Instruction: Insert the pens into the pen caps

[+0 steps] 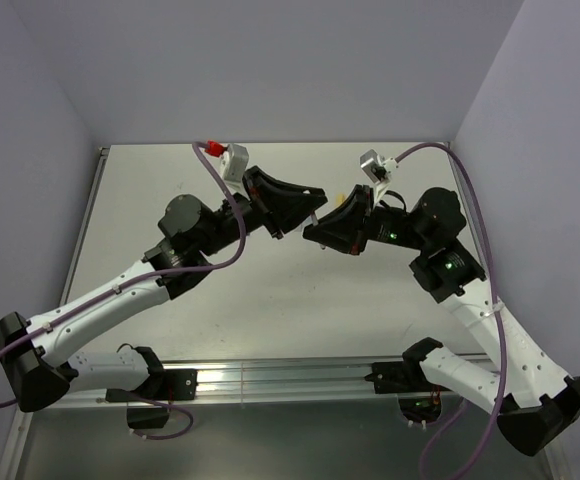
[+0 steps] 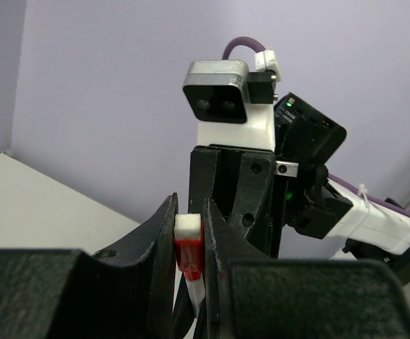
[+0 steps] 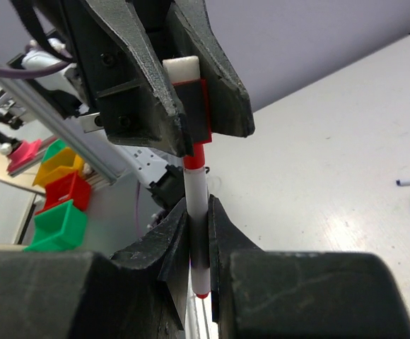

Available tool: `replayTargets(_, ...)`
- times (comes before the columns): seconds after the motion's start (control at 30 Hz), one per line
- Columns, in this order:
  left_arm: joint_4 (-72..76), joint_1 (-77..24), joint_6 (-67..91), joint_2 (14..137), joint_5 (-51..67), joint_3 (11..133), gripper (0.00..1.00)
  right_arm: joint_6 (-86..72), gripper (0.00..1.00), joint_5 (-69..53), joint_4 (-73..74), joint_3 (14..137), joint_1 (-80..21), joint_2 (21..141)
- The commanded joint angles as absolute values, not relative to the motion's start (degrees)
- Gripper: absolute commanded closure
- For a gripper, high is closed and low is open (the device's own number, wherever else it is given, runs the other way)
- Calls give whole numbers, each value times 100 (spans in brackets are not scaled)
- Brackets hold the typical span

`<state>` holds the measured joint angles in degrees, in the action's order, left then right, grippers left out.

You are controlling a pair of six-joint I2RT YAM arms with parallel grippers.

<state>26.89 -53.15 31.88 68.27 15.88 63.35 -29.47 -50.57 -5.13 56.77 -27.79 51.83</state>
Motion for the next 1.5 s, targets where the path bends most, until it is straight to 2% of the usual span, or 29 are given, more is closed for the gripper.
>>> replayTargets(0.0,1169,-5809,3480,7031,2181,6064,100,-2690,100,-3033,-1249,6451,-2645,5019)
replayTargets(1.1,352,-7251,4122,7436,-501,6249,100,-2048,100,-1196,-220,7137,-3076,5388)
replayTargets(1.4,97,-7163,3850,7146,-615,6372,100,-2022,100,-1545,210,7338,-3085,5572)
replayTargets(1.47,18,-6971,3815,7119,-659,6521,100,-2004,89,-1669,578,7409,-3085,5660)
